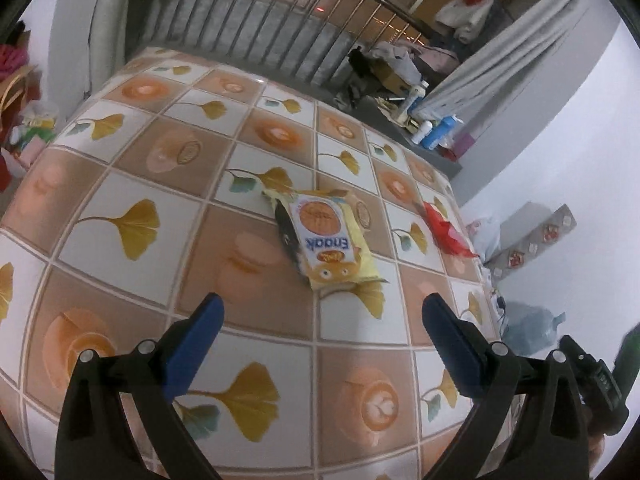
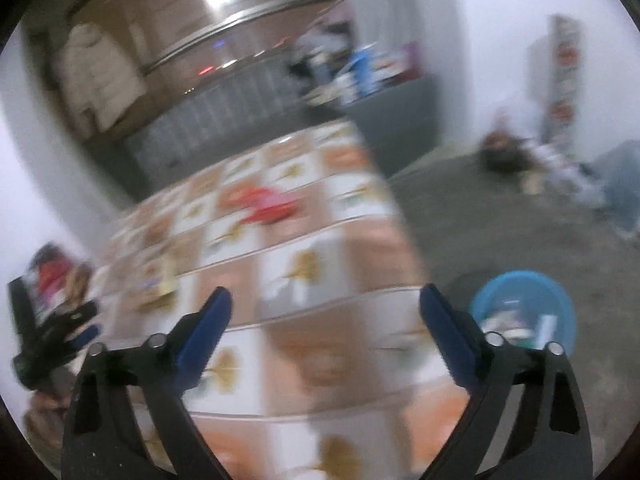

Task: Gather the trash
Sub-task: 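Move both tools back over the bed toward the snack bag, then grasp the yellow Enaak snack bag with the left gripper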

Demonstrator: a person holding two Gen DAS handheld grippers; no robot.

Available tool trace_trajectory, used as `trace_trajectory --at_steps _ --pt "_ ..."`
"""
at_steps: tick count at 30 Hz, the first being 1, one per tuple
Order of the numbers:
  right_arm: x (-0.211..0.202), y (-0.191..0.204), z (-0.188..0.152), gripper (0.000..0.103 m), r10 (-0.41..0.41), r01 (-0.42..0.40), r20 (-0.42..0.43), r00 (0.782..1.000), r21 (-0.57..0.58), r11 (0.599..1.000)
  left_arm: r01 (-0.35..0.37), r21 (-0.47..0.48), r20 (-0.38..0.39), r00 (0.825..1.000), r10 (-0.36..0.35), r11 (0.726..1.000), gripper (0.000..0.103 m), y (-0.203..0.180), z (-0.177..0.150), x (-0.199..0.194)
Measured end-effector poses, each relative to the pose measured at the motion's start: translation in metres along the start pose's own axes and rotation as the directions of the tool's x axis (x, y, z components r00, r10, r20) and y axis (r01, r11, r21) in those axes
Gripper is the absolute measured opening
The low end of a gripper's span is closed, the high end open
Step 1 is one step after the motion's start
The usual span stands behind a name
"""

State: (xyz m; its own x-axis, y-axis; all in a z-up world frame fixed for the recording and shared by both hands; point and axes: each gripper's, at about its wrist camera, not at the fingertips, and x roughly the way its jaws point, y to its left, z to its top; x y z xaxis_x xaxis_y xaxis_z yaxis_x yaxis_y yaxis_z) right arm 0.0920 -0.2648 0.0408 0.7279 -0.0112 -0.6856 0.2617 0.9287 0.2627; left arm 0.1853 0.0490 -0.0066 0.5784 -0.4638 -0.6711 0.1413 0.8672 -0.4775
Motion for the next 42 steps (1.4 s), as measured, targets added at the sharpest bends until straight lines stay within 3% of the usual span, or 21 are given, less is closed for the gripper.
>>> trace_trajectory --at_steps 4,8,11,16,20,22,28,34,40,42 --pt "0.051 0.050 0.010 0.067 0.177 -0.184 -0.144 0.974 -0.038 0.982 -0.001 0.043 0.016 1.000 0.000 0.999 0.097 0.001 0.003 0.002" --pt "0.091 0.097 0.014 0.053 0.269 -0.292 -0.234 0.934 -0.068 0.954 0.040 0.039 0.032 0.999 -0.041 0.998 0.097 0.003 0.008 0.002" --pt "0.118 0.120 0.016 0.047 0.338 -0.368 -0.296 0.893 -0.048 0.929 0.079 0.013 0.038 0.996 -0.079 0.997 0.085 0.008 0.018 0.006" --pt "0.153 0.148 0.016 0.036 0.337 -0.382 -0.363 0.869 -0.056 0.923 0.143 -0.075 -0.033 0.989 -0.146 0.987 0.068 0.020 0.036 0.035" --pt "0.166 0.153 0.011 0.025 0.340 -0.393 -0.406 0.848 -0.052 0.918 0.203 -0.133 -0.110 0.970 -0.218 0.970 0.054 0.026 0.034 0.057" --pt "0.174 0.154 0.004 0.013 0.344 -0.401 -0.441 0.829 -0.039 0.915 0.209 -0.156 -0.122 0.966 -0.229 0.965 0.048 0.027 0.030 0.062" --pt "0.170 0.141 -0.004 0.007 0.392 -0.434 -0.448 0.804 0.010 0.901 0.256 -0.172 -0.114 0.954 -0.277 0.951 0.031 0.028 0.022 0.057" --pt "0.154 0.125 -0.017 0.006 0.417 -0.454 -0.465 0.781 0.036 0.890 0.339 -0.160 -0.143 0.921 -0.362 0.927 0.027 0.020 0.011 0.040" --pt "0.126 0.108 -0.047 0.005 0.436 -0.477 -0.467 0.769 0.035 0.878 0.437 -0.185 -0.229 0.852 -0.471 0.880 0.027 0.009 -0.022 0.021" --pt "0.116 0.102 -0.057 0.005 0.444 -0.482 -0.466 0.765 0.042 0.875 0.435 -0.164 -0.243 0.852 -0.464 0.885 0.027 0.004 -0.033 0.014"
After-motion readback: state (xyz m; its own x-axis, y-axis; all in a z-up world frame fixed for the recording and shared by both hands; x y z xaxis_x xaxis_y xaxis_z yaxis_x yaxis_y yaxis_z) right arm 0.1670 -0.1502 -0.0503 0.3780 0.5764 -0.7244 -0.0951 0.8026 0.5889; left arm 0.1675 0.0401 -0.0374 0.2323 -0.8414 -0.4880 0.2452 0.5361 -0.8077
